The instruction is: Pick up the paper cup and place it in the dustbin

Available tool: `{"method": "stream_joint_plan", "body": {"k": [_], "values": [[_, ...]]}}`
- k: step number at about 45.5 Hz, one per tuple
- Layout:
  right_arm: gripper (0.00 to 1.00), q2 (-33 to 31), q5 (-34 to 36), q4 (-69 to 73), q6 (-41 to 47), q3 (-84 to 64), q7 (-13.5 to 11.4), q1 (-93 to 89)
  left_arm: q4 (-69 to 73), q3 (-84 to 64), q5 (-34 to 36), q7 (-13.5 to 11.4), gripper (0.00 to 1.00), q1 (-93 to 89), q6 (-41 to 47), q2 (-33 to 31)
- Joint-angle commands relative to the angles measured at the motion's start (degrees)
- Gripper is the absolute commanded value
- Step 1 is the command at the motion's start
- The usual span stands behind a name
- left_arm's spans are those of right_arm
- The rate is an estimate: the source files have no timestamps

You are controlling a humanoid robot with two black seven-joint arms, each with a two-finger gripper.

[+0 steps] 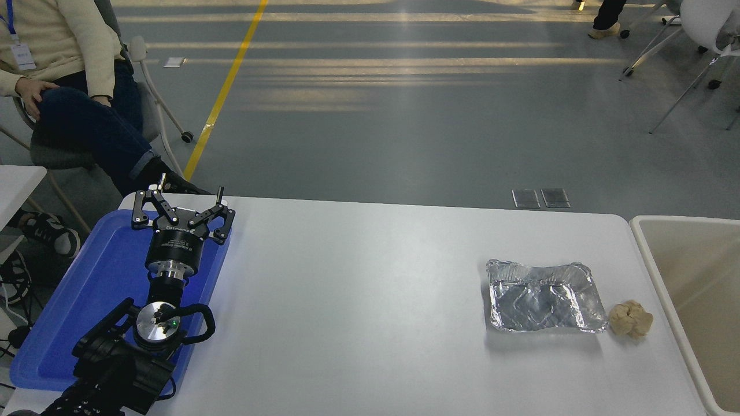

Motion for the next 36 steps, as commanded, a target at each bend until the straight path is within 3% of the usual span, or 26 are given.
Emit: {"method": "stream_joint_plan", "body": {"k": [1,22,23,24,26,27,36], "values": [[0.0,1.77,0.1,-0.13,-1.28,0.79,-0.26,-1.03,0.0,0.01,0.0,-0.01,1.0,0.0,0.0,-0.04],[0.0,5.56,0.1,-0.13,-3.48,2.81,-0.18,-2.61,0.09,0.01,0.0,-0.09,1.0,-0.09,0.09,-0.12],[0.03,5.56,0.1,-0.13,-3.48,2.99,-0.18,-2.61,0.09,0.01,0.0,-0.18,1.0,-0.09,0.09,-0.12],[0.19,5.56,0.1,-0.13,-3.48,3.25,-0.18,-2.61,0.09,0.01,0.0,-0.18,1.0,-0.09,0.09,-0.12],[0.76,5.56,0.1,-0.13,-3.48,3.69,-0.18,-2.61,0.09,0.01,0.0,-0.18,1.0,-0.09,0.09,-0.12],[0.99,5.56,0.1,-0.13,-3.57,4.13,-0.18,-2.61,0.09,0.01,0.0,-0.18,1.0,-0.09,0.09,-0.12],[1.0,5.38,1.07,-0.13,-3.48,6.42,-0.09,-2.87,0.09,0.01,0.0,-0.18,1.0,-0.09,0.09,-0.12]]}}
